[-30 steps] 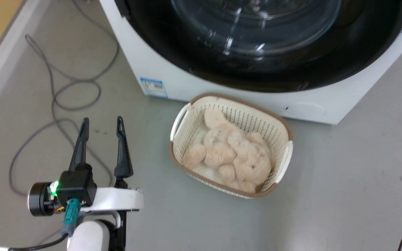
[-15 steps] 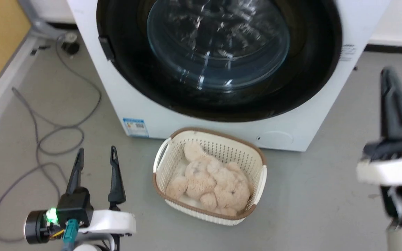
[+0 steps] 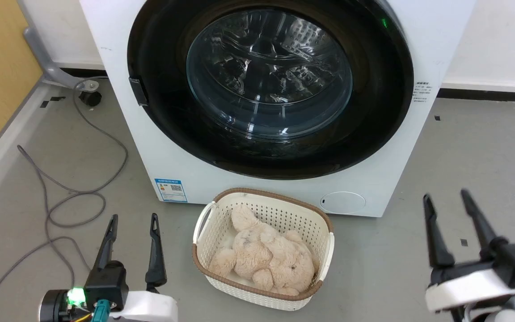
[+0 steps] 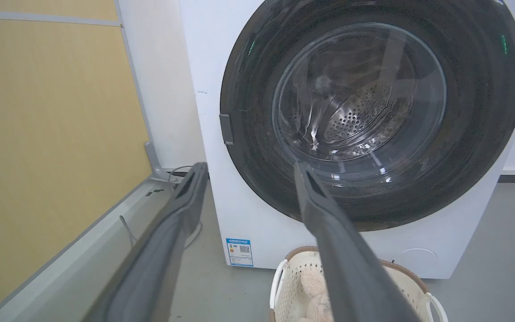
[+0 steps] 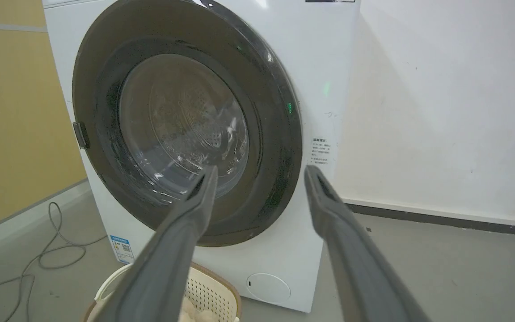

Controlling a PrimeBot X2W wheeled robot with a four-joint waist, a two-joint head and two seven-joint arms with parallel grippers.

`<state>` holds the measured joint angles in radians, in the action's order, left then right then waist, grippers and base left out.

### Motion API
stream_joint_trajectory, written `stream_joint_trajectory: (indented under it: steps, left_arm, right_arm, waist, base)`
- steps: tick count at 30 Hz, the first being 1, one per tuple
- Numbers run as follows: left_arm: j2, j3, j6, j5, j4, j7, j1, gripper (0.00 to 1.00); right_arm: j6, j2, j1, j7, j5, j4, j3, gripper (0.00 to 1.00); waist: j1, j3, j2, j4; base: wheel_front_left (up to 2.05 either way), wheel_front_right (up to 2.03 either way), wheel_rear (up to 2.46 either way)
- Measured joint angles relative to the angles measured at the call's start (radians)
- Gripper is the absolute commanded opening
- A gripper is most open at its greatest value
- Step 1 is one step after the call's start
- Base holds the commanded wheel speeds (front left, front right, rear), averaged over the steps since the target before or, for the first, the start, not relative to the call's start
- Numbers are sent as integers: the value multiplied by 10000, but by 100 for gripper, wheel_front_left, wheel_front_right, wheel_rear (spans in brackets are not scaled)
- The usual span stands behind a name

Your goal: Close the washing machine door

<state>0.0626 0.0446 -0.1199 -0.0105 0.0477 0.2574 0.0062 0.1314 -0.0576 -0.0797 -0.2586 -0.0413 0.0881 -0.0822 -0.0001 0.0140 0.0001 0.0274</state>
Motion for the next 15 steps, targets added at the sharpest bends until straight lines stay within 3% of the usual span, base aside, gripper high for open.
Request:
stream_joint_trajectory:
  steps: [8,9,15]
  left_arm:
    - [6,92,92,-36,117,0,101,100]
    - [2,100,105,-56,130,-2,103,0]
    - [-23,88,100,-56,130,-33,102,0]
  right_arm:
    - [2,15,428,2,-213,282,182,100]
    - [2,15,453,2,-217,282,180,0]
    - [2,13,451,29,-215,286,188,0]
  waist:
    - [0,-53,0,68]
    - [0,-59,0,82]
    - [0,-64,0,77]
  base:
    - [0,0,0]
    - [0,0,0]
    - [0,0,0]
